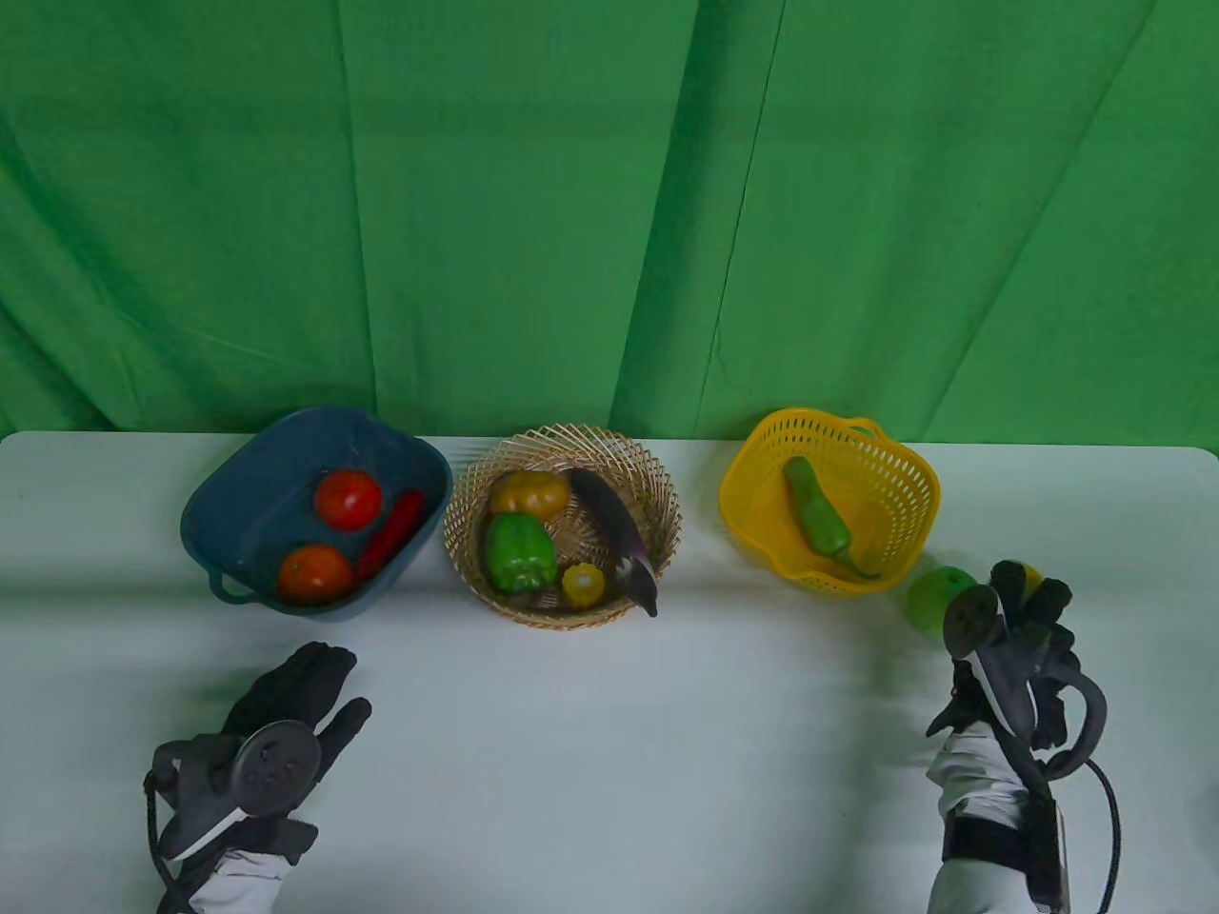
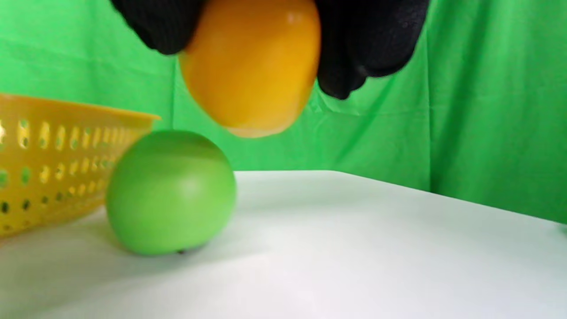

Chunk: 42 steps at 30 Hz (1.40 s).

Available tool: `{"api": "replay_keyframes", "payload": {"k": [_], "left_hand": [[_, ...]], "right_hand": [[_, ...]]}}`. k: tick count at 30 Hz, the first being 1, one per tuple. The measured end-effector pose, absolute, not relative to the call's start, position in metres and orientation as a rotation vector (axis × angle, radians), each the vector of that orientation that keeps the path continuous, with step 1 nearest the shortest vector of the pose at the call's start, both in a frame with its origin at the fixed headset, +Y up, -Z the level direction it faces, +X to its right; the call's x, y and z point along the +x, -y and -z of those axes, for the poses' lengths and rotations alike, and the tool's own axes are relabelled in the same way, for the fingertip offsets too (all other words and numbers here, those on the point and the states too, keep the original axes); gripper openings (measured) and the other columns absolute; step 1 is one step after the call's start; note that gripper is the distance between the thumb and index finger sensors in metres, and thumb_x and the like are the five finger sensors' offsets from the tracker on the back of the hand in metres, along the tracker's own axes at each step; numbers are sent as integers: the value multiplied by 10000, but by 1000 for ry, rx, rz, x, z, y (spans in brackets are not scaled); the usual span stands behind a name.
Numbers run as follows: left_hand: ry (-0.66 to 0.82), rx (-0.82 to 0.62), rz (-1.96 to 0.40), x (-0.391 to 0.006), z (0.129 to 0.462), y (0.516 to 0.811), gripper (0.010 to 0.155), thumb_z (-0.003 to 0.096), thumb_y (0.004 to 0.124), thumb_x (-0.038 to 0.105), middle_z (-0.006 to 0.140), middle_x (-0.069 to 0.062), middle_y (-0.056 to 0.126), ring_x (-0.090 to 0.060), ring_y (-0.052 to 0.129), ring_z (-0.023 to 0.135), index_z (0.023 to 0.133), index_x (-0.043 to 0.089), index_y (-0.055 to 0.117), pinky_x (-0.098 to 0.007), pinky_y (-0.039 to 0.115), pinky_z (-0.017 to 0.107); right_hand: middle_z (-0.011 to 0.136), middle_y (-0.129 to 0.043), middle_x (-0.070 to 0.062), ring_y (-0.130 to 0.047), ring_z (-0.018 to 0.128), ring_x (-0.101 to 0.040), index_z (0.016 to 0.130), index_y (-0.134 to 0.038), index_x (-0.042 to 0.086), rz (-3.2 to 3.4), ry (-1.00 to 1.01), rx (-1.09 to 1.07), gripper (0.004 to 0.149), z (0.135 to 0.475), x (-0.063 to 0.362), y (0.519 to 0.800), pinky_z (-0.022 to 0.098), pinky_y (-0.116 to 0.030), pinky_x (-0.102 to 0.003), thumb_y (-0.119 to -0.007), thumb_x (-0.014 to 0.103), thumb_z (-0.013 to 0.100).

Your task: Place 10 objects into 3 containers, with green background

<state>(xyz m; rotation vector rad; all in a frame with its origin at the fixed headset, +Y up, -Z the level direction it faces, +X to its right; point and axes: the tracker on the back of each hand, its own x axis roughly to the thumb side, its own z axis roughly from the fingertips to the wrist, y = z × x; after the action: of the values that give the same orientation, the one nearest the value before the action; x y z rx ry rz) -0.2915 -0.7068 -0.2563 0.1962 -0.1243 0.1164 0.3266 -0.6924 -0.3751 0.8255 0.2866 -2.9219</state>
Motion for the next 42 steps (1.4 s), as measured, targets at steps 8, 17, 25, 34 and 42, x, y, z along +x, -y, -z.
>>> {"api": "replay_keyframes", "payload": {"k": [8,17,25,34,42], "left_hand": [[122,206,-116,-293,256,707,625,566,629,585,1109,-126,781,-343,889,933,1108,275,632,-530,766,630],[113,202,-115,-295,256,707,625,566,629,586,1109,-127,781,-343,888,933,1108,275,633,-531,765,631],[105,200,-108,-296,255,706,625,566,629,586,1109,-123,782,-342,890,932,1109,276,632,-530,766,631],[98,193,-105,-297,255,707,626,566,629,586,1109,-123,782,-343,889,933,1109,274,632,-530,766,631],[94,191,-102,-298,256,707,626,565,629,586,1109,-124,781,-341,889,933,1108,274,633,-531,765,631]], "right_hand": [[1194,-431,-242,-737,887,-510,1132,-400,271,2957,-373,657,631,393,283,678,677,-668,-562,-675,410,582],[1204,-423,-219,-723,910,-499,1132,-396,287,2996,-368,499,628,413,244,680,692,-653,-567,-671,415,582],[1213,-421,-195,-722,930,-479,1131,-392,309,2997,-321,405,629,426,223,689,702,-647,-568,-667,430,578],[1215,-426,-198,-703,961,-480,1136,-401,311,3019,-258,382,631,429,223,690,712,-633,-588,-664,442,578],[1210,-456,-190,-661,997,-472,1136,-420,297,3051,-341,433,626,423,246,676,733,-585,-624,-652,462,578]]}}
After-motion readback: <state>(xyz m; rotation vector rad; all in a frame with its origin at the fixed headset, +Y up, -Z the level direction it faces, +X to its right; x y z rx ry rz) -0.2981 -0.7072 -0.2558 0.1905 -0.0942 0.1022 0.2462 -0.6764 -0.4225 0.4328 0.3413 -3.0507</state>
